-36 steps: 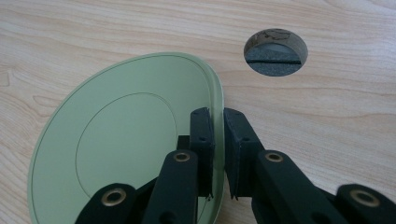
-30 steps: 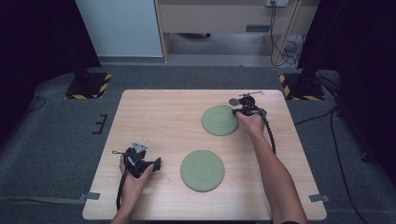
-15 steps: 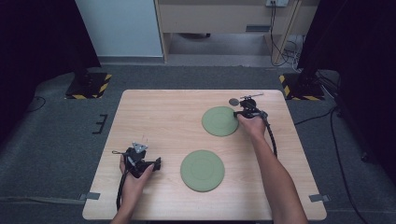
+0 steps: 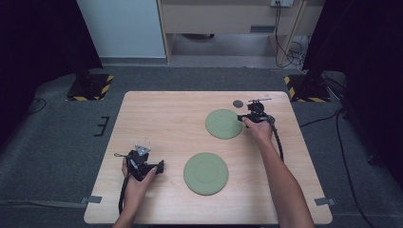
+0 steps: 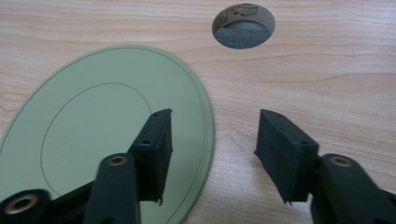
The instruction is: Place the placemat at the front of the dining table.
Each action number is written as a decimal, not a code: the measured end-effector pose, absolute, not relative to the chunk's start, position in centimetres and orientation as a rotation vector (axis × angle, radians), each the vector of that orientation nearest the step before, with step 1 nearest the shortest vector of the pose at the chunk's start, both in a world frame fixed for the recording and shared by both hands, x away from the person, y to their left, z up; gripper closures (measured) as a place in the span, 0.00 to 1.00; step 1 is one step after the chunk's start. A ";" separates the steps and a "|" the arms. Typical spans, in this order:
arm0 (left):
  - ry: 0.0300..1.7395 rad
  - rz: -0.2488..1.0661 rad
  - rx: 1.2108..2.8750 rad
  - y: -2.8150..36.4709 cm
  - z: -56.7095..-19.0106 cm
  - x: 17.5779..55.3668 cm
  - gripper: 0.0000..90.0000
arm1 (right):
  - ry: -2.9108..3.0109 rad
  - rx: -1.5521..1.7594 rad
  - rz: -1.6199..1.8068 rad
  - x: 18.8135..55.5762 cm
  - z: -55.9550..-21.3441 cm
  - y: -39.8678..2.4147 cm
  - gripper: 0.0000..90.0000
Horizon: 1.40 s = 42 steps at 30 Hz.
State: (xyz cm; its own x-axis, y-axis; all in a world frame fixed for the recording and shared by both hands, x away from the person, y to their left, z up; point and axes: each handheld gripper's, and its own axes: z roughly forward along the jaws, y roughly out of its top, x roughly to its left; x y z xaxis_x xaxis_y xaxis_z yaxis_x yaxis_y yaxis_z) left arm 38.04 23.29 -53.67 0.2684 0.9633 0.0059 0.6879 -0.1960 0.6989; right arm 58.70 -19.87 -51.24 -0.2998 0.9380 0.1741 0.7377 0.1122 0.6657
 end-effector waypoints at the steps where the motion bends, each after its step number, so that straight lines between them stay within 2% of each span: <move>1: 1.485 0.612 1.961 23.3 -53.7 38.0 0.00 | 2.100 1.654 0.982 58.7 -51.2 -19.9 0.45; 10: 1.482 0.612 1.961 23.2 -53.7 38.0 0.00 | 2.114 1.728 1.045 58.6 -50.9 -19.2 0.21; 15: 1.481 0.613 1.961 23.2 -53.7 38.0 0.00 | 2.126 1.717 1.032 58.3 -50.3 -19.0 0.11; 42: 1.486 0.609 1.958 23.1 -53.7 38.0 0.00 | 2.047 1.663 1.093 52.6 -45.4 -20.7 0.08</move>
